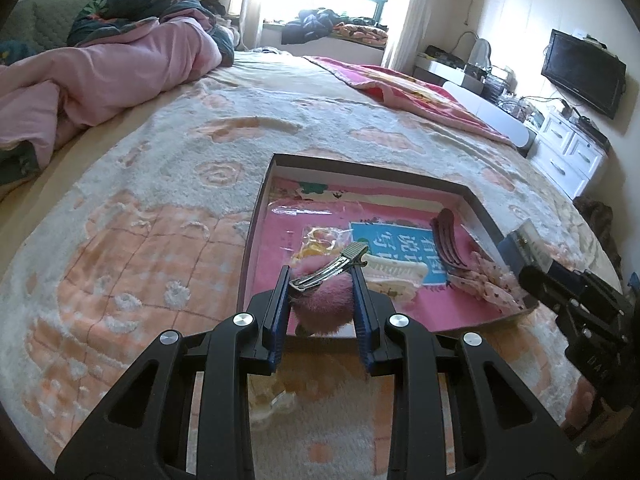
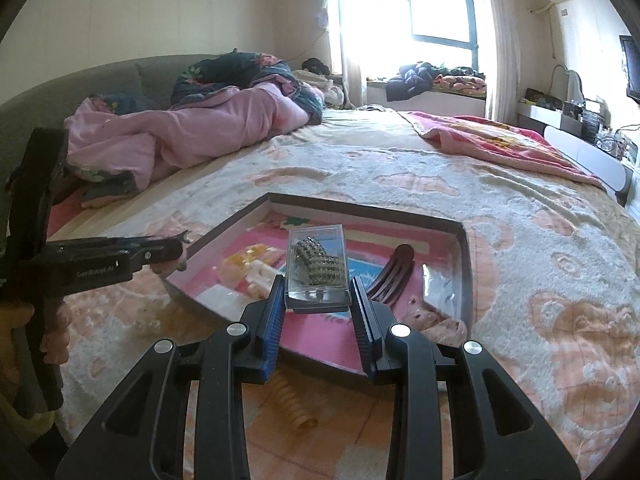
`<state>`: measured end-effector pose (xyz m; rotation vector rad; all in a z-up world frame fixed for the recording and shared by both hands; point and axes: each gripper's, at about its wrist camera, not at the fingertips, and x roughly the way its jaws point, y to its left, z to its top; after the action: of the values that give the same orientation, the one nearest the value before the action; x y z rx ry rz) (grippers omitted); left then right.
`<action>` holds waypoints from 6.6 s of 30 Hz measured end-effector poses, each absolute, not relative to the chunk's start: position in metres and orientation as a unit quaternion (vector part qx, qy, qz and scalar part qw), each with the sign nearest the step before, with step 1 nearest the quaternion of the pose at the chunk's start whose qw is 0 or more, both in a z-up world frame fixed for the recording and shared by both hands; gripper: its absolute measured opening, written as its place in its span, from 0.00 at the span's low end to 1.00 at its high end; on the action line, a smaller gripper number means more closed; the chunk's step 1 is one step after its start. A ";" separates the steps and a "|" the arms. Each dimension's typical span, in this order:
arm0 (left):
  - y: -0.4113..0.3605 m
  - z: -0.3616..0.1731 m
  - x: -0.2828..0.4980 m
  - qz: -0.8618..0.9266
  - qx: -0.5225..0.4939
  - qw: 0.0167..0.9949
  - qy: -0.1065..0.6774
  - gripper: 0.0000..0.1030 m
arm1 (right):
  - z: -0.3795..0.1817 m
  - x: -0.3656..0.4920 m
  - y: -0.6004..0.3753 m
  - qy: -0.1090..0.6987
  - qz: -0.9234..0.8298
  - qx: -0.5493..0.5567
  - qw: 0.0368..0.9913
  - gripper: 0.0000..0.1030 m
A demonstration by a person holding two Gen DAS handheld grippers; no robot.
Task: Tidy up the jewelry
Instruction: 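Carry the pink clip into the tray with the left tool while the right tool releases the box there, then withdraw both tools from the tray toward the remaining accessories, then grasp the clear bag of white items with the left tool while the right tool grasps the orange spiral coil, then carry the bag into the tray with the left tool while the right tool drops the orange coil there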
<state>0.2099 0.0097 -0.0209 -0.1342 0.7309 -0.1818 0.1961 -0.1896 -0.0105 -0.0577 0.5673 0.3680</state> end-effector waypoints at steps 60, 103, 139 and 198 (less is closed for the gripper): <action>-0.006 -0.043 0.251 -0.066 -0.017 0.934 0.350 0.49 | -0.042 0.236 -0.236 0.327 0.123 0.027 0.937 0.64; 0.027 -0.027 0.149 -0.011 0.000 0.947 0.320 0.88 | -0.050 0.163 -0.193 0.347 0.217 -0.018 0.912 0.68; 0.029 -0.080 0.177 -0.041 -0.019 0.907 0.418 0.39 | -0.077 0.172 -0.153 0.422 0.291 -0.026 0.858 0.16; -0.025 -0.049 0.253 -0.089 -0.013 0.925 0.370 0.39 | -0.044 0.256 -0.203 0.356 0.200 0.003 0.913 0.16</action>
<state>0.2529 -0.0247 -0.0493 -0.0269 0.7582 -0.1834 0.2555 -0.2031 -0.0441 0.0060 0.7342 0.4128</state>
